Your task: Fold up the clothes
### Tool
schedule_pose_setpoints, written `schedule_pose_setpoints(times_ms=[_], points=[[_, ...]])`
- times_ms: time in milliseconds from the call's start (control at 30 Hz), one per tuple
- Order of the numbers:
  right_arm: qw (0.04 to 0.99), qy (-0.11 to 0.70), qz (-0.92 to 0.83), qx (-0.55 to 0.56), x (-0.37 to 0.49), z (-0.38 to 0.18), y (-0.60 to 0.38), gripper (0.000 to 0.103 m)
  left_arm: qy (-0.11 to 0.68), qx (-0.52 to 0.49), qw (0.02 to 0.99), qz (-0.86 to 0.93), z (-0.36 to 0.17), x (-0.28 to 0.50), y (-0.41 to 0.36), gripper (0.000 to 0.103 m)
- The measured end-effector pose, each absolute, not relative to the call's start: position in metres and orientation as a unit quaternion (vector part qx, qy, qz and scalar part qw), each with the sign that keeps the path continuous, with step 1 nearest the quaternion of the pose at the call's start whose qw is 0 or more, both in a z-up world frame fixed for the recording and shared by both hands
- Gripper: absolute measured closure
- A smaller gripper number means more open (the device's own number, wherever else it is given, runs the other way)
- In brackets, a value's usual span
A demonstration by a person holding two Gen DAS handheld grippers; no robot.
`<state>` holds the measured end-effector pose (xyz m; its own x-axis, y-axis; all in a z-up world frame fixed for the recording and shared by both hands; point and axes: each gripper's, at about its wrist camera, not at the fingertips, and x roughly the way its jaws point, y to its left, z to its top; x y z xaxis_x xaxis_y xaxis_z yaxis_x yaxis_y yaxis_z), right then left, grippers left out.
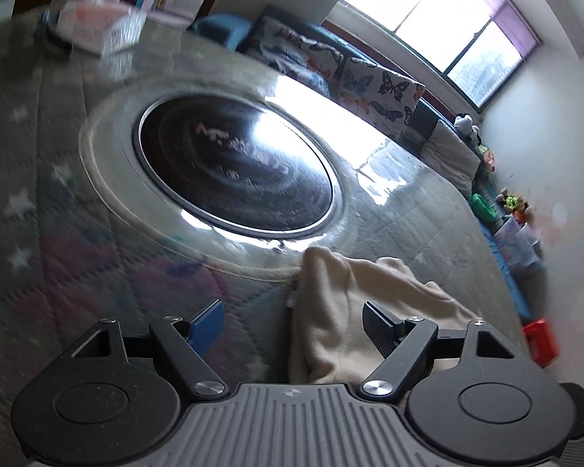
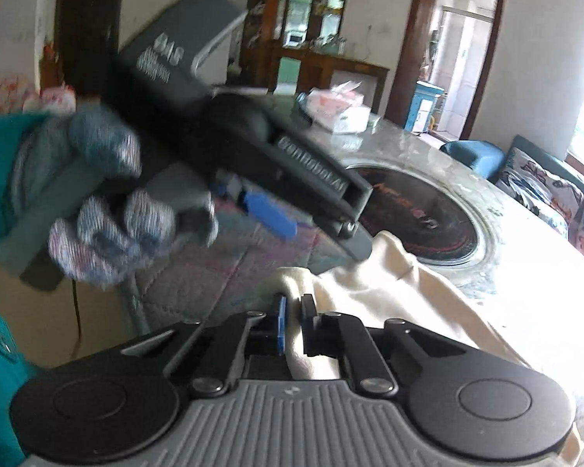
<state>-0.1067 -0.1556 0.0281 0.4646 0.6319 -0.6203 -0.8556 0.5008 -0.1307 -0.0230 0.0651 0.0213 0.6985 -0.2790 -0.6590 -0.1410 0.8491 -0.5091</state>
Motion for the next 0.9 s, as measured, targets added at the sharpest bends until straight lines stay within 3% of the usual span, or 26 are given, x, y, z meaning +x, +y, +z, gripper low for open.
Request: schedule_pose_setpoints(times_ms=[333,467,533,600,633,900], points=[[0.844,0.249,0.449,-0.154,-0.100,0.048,-0.179,0.098,0.416,-0.349,0.838,-0.052,0.017,-0.008,0.057,0.026],[0.850,0.245,0.448,-0.128,-0.097,0.056,-0.189,0.098,0.421,-0.385,0.818,-0.072,0.011,-0.004,0.057,0.037],[0.850,0.247,0.448,-0.124,-0.097,0.054,-0.190,0.098,0.423,-0.396,0.811,-0.081,0.007,-0.002,0.056,0.050],[0.850,0.250,0.449,-0.120,-0.097,0.052,-0.191,0.098,0.427,-0.403,0.805,-0.083,0.001,-0.001,0.057,0.074],[0.849,0.251,0.449,-0.119,-0.097,0.051,-0.192,0.098,0.428,-0.406,0.803,-0.082,-0.001,-0.002,0.058,0.078],[0.883,0.260,0.384,-0.072,-0.091,0.048,-0.234,0.085,0.422,-0.391,0.813,-0.086,0.000,-0.006,0.060,0.083]])
